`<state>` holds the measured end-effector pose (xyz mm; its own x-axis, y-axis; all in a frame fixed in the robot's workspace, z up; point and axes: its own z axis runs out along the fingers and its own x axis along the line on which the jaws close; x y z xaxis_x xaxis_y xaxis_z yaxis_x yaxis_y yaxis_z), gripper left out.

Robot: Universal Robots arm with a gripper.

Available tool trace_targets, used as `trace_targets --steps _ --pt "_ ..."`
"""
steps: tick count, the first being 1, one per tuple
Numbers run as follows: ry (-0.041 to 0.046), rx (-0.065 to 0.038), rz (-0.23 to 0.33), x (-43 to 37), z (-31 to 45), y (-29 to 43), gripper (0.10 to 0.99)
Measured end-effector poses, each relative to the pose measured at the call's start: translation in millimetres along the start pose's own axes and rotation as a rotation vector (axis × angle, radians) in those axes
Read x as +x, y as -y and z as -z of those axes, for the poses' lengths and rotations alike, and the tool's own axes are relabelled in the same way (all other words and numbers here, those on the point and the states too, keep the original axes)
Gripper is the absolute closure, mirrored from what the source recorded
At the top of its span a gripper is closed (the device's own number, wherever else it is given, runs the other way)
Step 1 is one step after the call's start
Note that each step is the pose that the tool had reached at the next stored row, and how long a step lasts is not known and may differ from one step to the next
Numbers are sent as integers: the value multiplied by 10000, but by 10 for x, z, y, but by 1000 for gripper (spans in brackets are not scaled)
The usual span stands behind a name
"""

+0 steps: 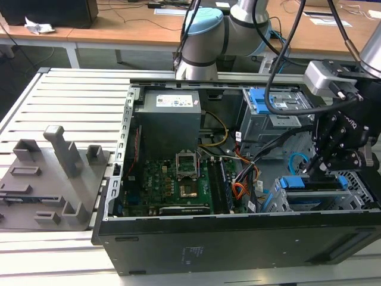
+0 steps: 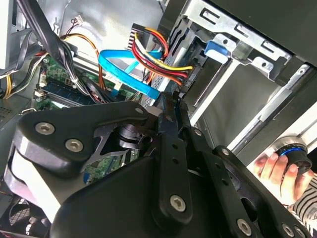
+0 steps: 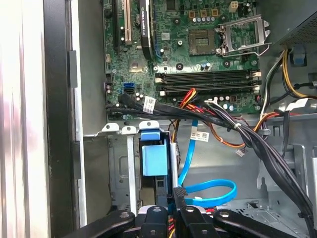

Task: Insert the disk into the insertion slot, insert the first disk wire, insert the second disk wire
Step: 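Insert the second disk wire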

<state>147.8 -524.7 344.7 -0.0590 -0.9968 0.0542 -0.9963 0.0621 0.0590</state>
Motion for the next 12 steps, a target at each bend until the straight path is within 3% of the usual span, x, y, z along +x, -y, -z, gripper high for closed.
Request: trace_targets --steps 12 --pt "30 -2 1 61 -53 37 925"
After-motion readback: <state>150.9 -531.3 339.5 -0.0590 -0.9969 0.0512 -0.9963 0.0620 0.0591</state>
